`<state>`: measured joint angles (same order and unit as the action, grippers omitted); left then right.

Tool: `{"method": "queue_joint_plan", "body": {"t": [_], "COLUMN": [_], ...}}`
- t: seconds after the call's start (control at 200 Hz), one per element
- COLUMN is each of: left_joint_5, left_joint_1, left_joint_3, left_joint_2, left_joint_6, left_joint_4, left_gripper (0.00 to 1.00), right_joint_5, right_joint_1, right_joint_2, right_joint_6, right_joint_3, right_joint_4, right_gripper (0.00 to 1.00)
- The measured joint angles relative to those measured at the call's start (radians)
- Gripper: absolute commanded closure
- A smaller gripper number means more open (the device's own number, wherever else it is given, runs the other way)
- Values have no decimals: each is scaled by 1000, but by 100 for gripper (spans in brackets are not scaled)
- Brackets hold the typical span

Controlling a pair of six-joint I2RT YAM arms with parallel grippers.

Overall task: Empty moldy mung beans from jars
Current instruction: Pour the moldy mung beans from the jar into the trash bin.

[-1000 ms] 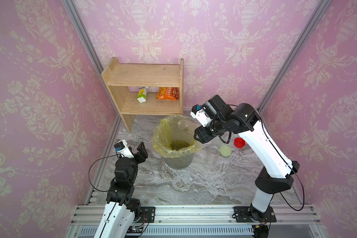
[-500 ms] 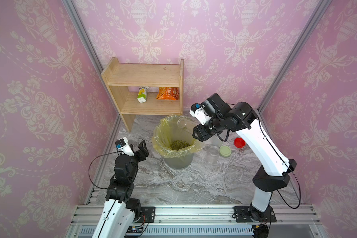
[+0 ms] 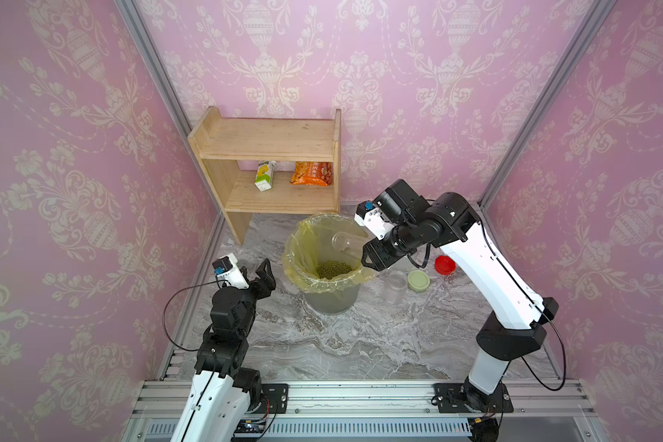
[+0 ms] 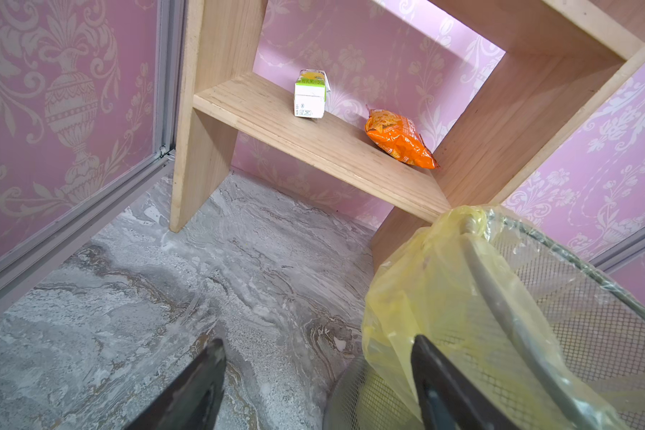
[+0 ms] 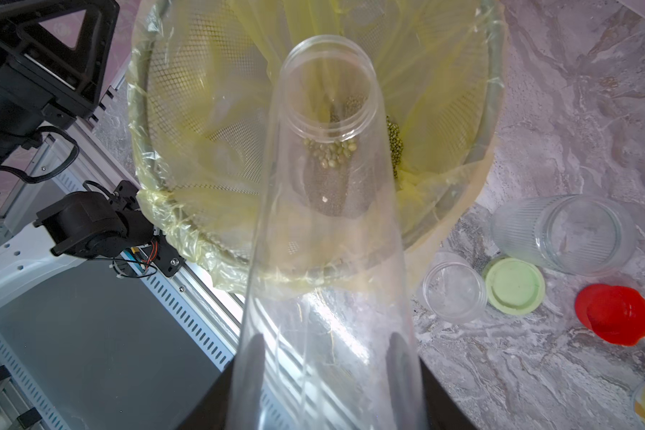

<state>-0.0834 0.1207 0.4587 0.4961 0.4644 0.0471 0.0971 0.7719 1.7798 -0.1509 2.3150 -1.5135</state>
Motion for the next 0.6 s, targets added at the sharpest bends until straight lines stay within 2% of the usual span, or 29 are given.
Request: {"method": "queue_joint_plan", "body": {"t": [0.055,0.175,0.255,0.335,0.42,0.495,0.6], "left_joint_5": [0,6,9,9,9,11,24], "left_joint_1": [0,0,0,0,0,0,0], "left_joint_3": [0,5,6,6,6,6,12], "left_joint_2": [2,19,21,7,-5,3,31], "left_joint_6": [0,0,0,1,0,0,0], "left_joint_4": [0,0,4,7,6,5,7], "left_gripper": [21,21,21,21,21,21,21], "right_joint_5": [11,27,26,18,13,21,28], "right_joint_1": [0,0,0,0,-4,-6,-8], "right_joint_2": [11,138,125,49,-14,-22,74], "right_joint_6": [1,16,17,15,11,12,20], "right_joint_3": [31,253,183,23,-49,-15,185], "right_joint_4": [-6,-44,-24,-12,-14,-18,-48], "right_gripper": [62,62,61,61,61,61,61]}}
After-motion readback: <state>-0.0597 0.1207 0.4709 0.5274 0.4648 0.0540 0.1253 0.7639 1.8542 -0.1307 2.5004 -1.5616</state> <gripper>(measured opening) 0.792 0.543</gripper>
